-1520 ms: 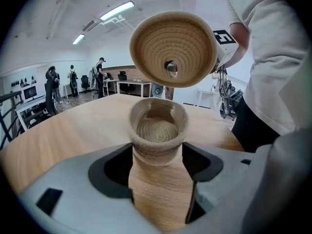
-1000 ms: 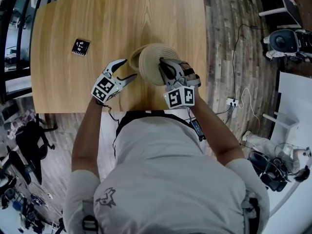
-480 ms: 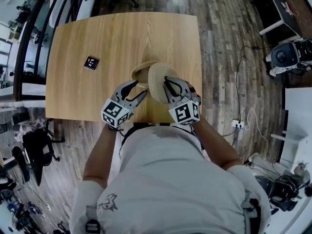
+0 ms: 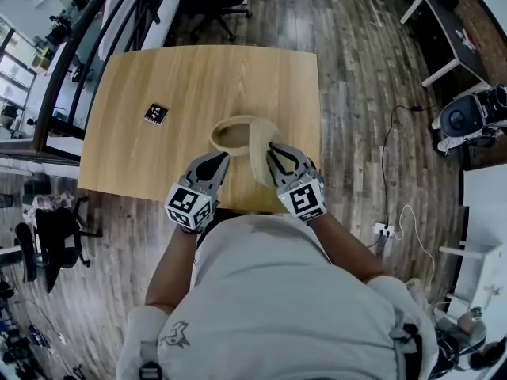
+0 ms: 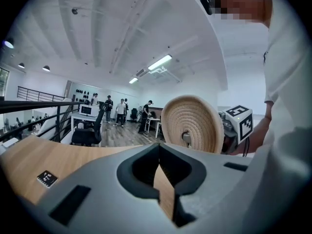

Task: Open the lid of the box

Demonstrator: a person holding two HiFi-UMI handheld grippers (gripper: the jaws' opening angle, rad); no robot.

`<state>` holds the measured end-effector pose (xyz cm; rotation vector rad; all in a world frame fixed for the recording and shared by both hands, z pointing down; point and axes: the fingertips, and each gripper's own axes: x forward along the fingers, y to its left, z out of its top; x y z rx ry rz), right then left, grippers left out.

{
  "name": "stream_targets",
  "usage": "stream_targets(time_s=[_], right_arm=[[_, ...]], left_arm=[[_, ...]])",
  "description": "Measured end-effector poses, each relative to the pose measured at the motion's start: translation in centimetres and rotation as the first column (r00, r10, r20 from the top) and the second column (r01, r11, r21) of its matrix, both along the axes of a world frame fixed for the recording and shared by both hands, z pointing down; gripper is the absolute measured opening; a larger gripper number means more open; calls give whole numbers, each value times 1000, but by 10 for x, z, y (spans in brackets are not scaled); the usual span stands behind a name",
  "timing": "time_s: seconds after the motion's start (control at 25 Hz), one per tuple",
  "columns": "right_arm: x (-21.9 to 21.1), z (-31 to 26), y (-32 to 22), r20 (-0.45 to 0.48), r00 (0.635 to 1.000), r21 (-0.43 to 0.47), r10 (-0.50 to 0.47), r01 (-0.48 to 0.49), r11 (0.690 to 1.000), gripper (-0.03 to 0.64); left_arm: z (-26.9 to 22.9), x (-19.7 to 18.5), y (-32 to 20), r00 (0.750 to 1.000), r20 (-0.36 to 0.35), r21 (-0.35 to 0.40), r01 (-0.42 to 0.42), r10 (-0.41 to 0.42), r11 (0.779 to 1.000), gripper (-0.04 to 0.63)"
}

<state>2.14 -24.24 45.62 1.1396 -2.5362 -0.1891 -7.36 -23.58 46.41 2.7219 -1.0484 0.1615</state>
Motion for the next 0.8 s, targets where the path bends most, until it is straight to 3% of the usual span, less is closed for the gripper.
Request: stream_targets(time_s=[0.32,0.8], right_arm=[[1,-15,21,69,997,-21,-38,39,999,40],[-47,-30,46,119,993,-25,17,-14,1000,40]], left_arm=[[-23,-9,35,999,-18,5,52,-52,999,6],[-46,-58,59,999,-35,37,-39,40,999,6]])
